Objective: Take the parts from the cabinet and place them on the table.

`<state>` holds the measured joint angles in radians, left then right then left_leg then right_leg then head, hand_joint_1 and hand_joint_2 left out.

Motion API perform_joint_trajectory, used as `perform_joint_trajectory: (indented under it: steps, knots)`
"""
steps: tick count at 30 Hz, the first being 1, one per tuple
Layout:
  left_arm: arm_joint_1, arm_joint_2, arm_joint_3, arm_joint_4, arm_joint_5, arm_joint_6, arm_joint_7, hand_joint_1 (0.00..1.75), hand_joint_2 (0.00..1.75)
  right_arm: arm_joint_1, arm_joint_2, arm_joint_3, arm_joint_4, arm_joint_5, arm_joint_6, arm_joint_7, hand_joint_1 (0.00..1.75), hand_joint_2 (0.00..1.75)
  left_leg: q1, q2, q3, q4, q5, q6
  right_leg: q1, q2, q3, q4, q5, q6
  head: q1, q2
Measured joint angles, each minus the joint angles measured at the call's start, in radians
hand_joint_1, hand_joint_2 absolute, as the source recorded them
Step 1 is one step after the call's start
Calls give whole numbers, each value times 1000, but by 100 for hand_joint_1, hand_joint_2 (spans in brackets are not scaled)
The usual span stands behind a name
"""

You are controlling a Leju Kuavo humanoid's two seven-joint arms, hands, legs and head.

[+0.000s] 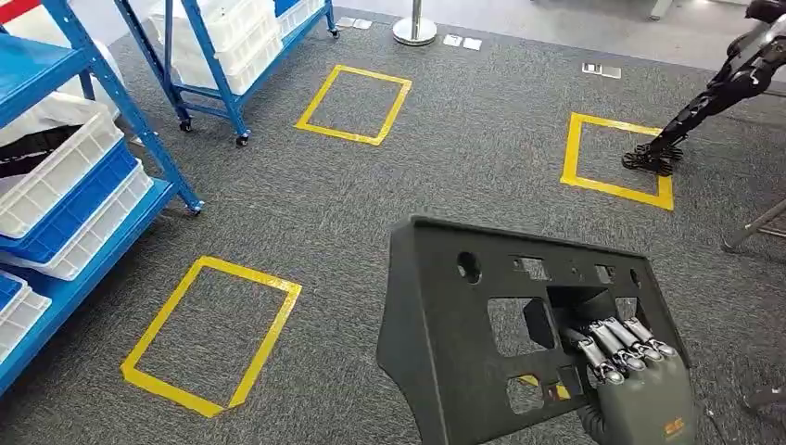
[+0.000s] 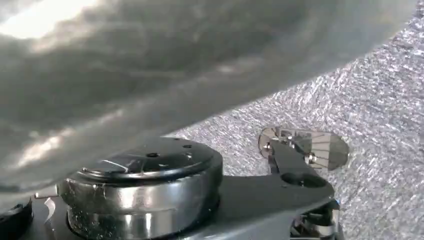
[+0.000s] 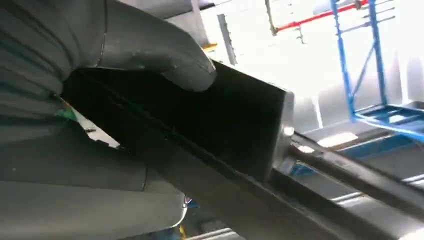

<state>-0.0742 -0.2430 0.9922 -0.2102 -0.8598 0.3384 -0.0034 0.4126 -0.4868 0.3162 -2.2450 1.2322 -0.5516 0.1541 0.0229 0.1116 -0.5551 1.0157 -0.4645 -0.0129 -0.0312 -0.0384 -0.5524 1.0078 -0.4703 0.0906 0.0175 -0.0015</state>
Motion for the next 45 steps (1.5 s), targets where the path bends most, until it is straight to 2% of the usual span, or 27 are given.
perform_joint_trajectory:
  steps: [1,2,3,5,7,10,11,12,13,16,17,18,20,22,23,25,27,29,32,34,37,38,40,41,42,43,45]
  knots:
    - [-2,-1,0,0,0,0,0,0,0,2,0,0,-1,0,0,0,175,175,5,10,1,-2,2,-6,2,9,-7,-1,4,-12,0,0]
    - [-1,-3,0,2,0,0,0,0,0,6,0,-2,-4,0,0,0,175,175,11,-9,-4,4,-12,-13,-6,17,-6,-4,9,-26,-3,0]
    - [1,-2,0,2,0,0,0,0,0,8,0,-3,-8,0,-2,0,175,175,12,-56,-16,38,-52,-10,-5,27,-10,-4,14,-36,-6,0]
    - [4,-2,0,2,0,0,0,0,0,7,0,-5,-8,0,-2,0,175,175,3,-105,-79,201,-151,1,4,43,-20,-3,21,-57,-12,0]
    - [6,-1,0,2,0,0,0,0,0,9,1,-5,-8,0,-2,0,175,175,-5,-114,-132,333,-192,12,19,66,-28,-2,27,-67,-11,0]
    - [6,-1,0,2,0,0,0,0,0,10,1,-5,-8,0,-2,0,175,175,-17,-122,-61,209,-94,40,32,103,-25,-1,29,-71,-11,0]
    - [5,-1,0,2,0,0,0,0,0,10,1,-5,-8,0,-2,0,175,175,-21,-147,-11,108,-46,54,35,117,-22,0,29,-71,-11,0]
    - [8,3,0,2,0,0,0,0,0,10,1,-5,-8,0,-2,0,175,175,-22,-197,16,55,-41,68,30,125,-28,1,30,-70,-10,0]
    - [8,2,0,3,0,0,0,0,0,8,0,-5,-9,0,-2,0,175,175,-17,-205,24,37,-35,60,41,134,-32,4,32,-68,-8,0]
    - [3,0,0,3,0,0,0,0,0,12,1,-6,-9,0,-2,0,175,175,-31,-167,27,11,-36,58,27,168,-49,2,46,-48,-11,0]
    - [3,-5,0,3,0,0,0,0,0,14,-2,-6,-14,0,-2,0,175,175,-11,-148,27,-4,-28,58,32,166,-63,9,43,-47,-13,0]
    - [2,-3,0,2,0,0,0,0,0,16,0,-6,-14,0,-2,0,175,175,-16,-142,27,-9,-24,61,38,116,-79,32,25,-45,-9,0]
    - [4,-2,0,2,0,0,0,0,0,10,-3,-8,-16,0,-4,0,175,175,-13,-113,21,-10,-22,63,29,63,-144,171,-37,-42,3,0]
    - [6,-3,0,2,0,-1,0,0,0,12,-3,-8,-15,0,-4,0,175,175,-13,-84,21,-10,-23,62,13,50,-206,307,-76,-28,2,0]
    - [6,-2,0,2,0,-1,-1,0,0,11,-3,-8,-15,0,-4,0,175,175,-11,-71,21,-10,-24,61,5,47,-207,311,-71,-17,2,0]
    - [4,-2,0,2,0,-1,-3,0,0,12,-3,-8,-15,1,-4,0,175,175,-4,-48,26,-9,-28,53,-11,34,-134,177,-11,19,2,0]
    - [3,-2,0,2,-1,-2,-6,0,0,11,-3,-8,-15,3,-4,1,175,175,-6,-31,34,-10,-34,33,-20,-33,-38,-6,35,48,5,0]
    - [2,0,0,2,-1,-3,-6,0,0,16,-1,-8,-16,8,-5,3,175,175,-13,-23,32,-7,-37,19,-3,-7,-34,-6,37,12,4,0]
    - [1,-1,0,2,-1,-6,-7,0,0,25,0,-8,-17,14,-5,5,175,175,-7,-6,35,-13,-36,7,1,18,-45,-5,41,-14,1,0]
    - [2,-1,2,2,8,-7,-7,0,0,42,3,-9,-26,49,-14,11,175,175,0,-83,6,58,-97,10,-7,33,-42,-6,40,-29,-1,0]
    - [8,0,11,2,23,-13,-8,0,0,73,22,-5,-31,137,-56,35,175,175,-6,-111,-114,306,-195,18,8,58,-40,-6,37,-52,-5,0]
    - [9,0,14,2,23,-15,-9,0,0,79,27,1,-31,162,-61,48,175,175,-9,-111,-128,326,-186,23,12,71,-38,-6,36,-54,-4,0]
    - [14,1,18,2,24,-19,-10,0,0,84,33,22,-31,196,-69,76,175,175,-14,-118,-98,236,-105,38,19,103,-30,-5,34,-57,-5,0]
    - [14,2,19,2,24,-21,-11,0,0,89,35,29,-31,209,-77,90,175,175,-18,-133,-65,151,-51,49,22,117,-25,-5,32,-59,-5,0]
    - [15,3,22,2,24,-24,-12,0,0,93,36,35,-31,215,-83,107,175,175,-20,-174,-37,72,-2,62,19,129,-26,-6,30,-61,-6,0]
    - [18,10,26,2,24,-24,-12,0,0,93,35,38,-31,215,-90,127,175,175,-16,-217,-35,54,2,69,29,141,-32,2,31,-59,2,0]
    - [16,7,26,2,23,-24,-12,0,0,95,26,39,-37,206,-92,148,175,175,-27,-197,-31,42,2,59,14,162,-44,-3,34,-55,-6,0]
